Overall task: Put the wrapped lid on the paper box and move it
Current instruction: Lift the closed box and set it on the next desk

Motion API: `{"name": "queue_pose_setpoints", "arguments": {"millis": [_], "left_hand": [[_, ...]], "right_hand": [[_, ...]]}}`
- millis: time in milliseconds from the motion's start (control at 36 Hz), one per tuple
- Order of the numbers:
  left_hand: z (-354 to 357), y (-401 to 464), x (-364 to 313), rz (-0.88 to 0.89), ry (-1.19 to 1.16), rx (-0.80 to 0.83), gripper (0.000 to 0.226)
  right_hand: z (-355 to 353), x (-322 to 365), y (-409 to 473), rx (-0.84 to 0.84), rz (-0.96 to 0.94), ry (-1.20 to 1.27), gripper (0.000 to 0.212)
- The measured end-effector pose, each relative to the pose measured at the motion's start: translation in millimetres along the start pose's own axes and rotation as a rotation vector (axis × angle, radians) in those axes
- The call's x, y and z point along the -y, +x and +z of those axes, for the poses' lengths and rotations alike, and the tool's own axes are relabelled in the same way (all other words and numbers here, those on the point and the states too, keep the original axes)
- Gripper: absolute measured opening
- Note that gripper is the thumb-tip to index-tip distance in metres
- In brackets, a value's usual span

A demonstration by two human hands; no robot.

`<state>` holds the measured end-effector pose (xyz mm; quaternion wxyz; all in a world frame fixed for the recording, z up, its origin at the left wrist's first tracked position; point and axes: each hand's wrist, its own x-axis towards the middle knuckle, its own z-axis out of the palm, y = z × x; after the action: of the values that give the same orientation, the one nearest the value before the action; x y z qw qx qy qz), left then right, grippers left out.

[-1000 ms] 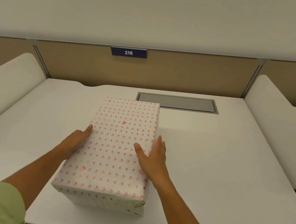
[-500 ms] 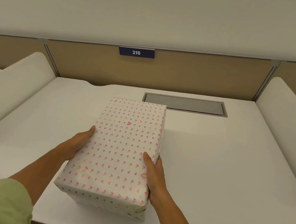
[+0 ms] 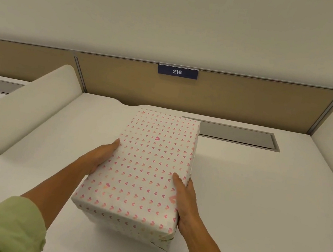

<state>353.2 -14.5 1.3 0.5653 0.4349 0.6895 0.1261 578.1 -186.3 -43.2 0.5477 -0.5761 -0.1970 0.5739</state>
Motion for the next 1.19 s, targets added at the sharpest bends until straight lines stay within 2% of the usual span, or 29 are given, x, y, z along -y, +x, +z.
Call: {"name": "queue_pose_setpoints", "arguments": {"millis": [528,694,972,1194], "left_hand": [[-132,26,-62,0.128,0.135,-0.253,0.076],[-190,45,-87,0.131,0.101,-0.240,0.073],[-273,81,-115,0.138,0.019,-0.226,0.053],[-315,122,-128,0.162,0.040,-0.304,0.054]], "right_hand": [[139,58,61,0.091,-0.085,-0.062,0.046],[191,76,84,0.139,-0.108,-0.088,0.046],[269,77,133,0.202,-0.108,-0.129,0.048],[323,85,181,0.206,-0.097,-0.166,0.060]]}}
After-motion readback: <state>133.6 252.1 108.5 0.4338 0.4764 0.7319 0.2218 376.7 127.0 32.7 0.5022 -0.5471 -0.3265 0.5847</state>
